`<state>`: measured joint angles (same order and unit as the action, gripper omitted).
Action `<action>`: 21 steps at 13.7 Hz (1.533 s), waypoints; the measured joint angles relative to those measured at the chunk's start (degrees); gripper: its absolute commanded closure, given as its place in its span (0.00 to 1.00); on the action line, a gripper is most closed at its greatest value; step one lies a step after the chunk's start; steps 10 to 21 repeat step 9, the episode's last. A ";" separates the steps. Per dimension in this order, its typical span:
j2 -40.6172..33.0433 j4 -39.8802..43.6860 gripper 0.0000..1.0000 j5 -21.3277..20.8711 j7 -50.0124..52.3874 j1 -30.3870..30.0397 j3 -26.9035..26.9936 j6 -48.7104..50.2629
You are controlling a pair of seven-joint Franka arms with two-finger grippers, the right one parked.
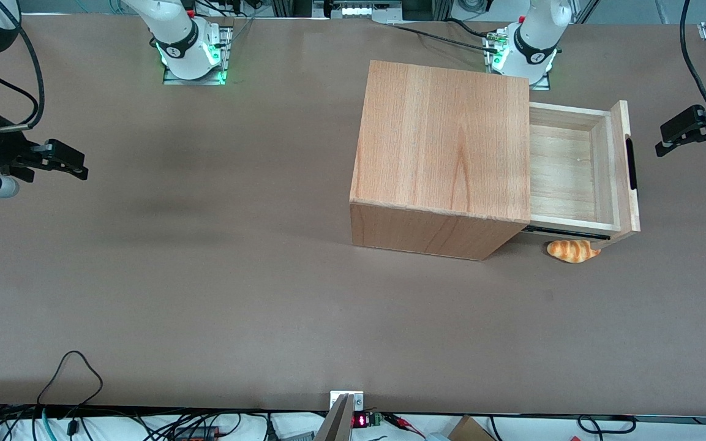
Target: Open top drawer with left arm
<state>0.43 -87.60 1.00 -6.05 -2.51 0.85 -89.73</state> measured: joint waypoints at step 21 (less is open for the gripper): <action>0.02 3.38 0.00 0.00 0.05 0.00 0.19 0.36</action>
